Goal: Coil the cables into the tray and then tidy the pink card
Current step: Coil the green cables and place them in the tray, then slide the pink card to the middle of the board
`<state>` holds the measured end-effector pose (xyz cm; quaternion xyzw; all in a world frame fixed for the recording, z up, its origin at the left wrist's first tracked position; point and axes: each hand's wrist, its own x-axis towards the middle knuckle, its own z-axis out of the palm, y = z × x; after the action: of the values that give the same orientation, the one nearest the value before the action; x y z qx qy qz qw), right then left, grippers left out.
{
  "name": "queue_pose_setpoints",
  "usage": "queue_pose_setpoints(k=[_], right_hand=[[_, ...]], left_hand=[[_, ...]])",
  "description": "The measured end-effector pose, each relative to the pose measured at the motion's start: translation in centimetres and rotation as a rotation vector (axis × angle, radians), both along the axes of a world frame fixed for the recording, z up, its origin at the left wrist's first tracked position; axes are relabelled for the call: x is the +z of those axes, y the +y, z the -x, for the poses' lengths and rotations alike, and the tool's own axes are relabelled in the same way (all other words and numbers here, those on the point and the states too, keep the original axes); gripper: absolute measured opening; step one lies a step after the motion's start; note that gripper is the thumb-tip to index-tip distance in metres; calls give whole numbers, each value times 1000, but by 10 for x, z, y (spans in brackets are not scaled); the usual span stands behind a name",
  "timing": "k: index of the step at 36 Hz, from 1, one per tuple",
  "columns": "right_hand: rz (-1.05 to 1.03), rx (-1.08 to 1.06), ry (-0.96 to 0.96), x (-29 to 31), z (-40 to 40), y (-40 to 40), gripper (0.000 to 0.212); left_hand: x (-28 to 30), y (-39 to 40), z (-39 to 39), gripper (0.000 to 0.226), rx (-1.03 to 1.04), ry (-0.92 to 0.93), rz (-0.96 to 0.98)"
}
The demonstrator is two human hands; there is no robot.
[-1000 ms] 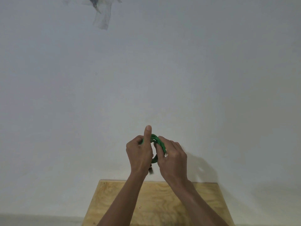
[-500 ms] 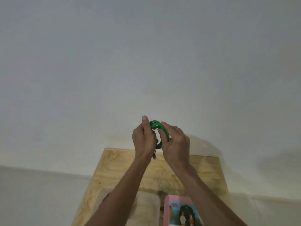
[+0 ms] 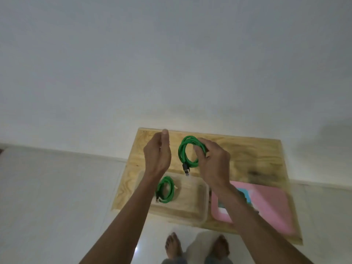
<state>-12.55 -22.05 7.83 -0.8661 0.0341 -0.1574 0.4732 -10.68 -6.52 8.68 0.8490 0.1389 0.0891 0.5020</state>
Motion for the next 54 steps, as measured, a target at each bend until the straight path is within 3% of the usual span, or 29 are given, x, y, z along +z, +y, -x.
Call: queue_pose_setpoints(k=[11, 17, 28, 35, 45, 54], right_hand=[[237, -93, 468, -91, 62, 38, 21], [311, -62, 619, -109, 67, 55, 27], [344, -195, 719, -129, 64, 71, 27], [330, -159, 742, -131, 69, 73, 36], [203, -106, 616, -99, 80, 65, 45], [86, -162, 449, -51, 74, 29, 43]], left_hand=[[-118, 86, 53, 62, -377, 175, -648], [-145, 104, 71, 73, -494, 260, -774], [-155, 108, 72, 75, -523, 238, -777], [-155, 107, 73, 76, -511, 231, -775], [-145, 107, 73, 75, -513, 220, -743], [-86, 59, 61, 77, -507, 120, -552]])
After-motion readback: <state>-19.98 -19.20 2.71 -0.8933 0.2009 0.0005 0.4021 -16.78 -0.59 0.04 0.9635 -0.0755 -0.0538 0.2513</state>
